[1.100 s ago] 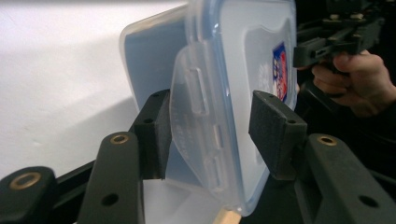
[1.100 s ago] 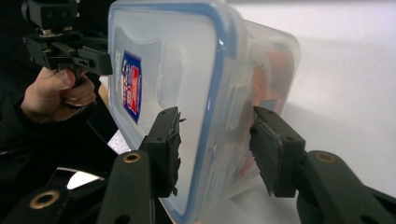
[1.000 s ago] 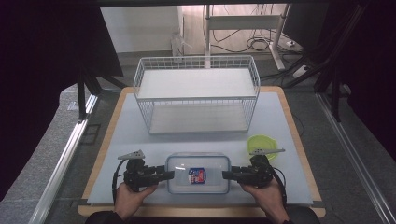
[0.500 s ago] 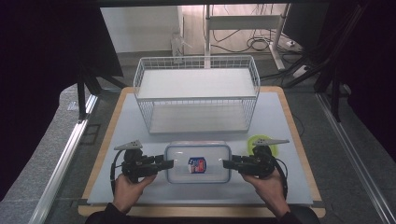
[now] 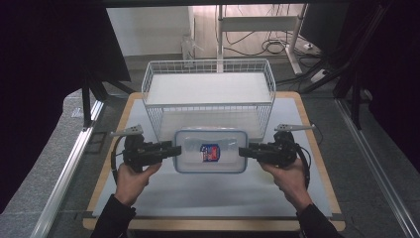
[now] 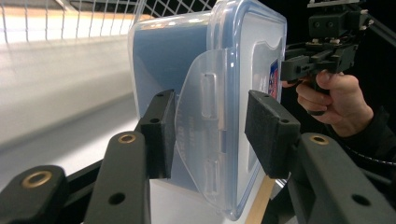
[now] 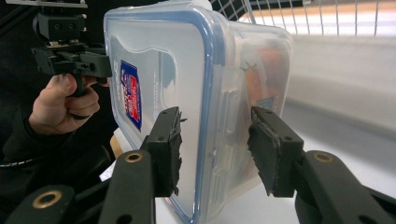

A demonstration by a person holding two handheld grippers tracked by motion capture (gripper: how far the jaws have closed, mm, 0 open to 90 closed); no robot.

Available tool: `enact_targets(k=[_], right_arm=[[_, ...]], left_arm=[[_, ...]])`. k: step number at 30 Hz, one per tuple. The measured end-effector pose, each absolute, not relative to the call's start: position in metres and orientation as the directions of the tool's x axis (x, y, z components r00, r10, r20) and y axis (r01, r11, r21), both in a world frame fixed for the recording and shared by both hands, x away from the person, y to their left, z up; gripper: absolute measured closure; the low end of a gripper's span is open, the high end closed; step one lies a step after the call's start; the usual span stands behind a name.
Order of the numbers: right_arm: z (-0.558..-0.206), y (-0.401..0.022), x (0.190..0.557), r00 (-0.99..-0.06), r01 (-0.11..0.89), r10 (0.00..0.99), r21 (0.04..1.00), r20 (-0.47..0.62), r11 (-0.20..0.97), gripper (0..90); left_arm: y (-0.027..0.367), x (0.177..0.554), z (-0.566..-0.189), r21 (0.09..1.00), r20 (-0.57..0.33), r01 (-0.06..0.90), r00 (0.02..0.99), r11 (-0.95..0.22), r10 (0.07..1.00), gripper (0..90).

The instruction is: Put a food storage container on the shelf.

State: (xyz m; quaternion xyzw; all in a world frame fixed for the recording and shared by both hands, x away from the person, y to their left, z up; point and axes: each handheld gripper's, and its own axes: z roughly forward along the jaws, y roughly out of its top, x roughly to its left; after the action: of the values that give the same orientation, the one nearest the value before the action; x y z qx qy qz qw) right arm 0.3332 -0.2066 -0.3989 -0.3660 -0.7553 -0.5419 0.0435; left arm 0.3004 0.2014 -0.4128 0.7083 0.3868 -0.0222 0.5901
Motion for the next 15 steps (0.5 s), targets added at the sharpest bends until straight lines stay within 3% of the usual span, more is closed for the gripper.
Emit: enact_targets(k=[15], right_arm=[[-0.346, -0.194, 0.367, -0.761, 0.544, 0.504, 0.826, 0.409, 0.15, 54.6]], left_arm=[[0.211, 0.329, -0.363, 0.84, -0.447, 0.542, 0.708, -0.015, 0.547, 54.0]])
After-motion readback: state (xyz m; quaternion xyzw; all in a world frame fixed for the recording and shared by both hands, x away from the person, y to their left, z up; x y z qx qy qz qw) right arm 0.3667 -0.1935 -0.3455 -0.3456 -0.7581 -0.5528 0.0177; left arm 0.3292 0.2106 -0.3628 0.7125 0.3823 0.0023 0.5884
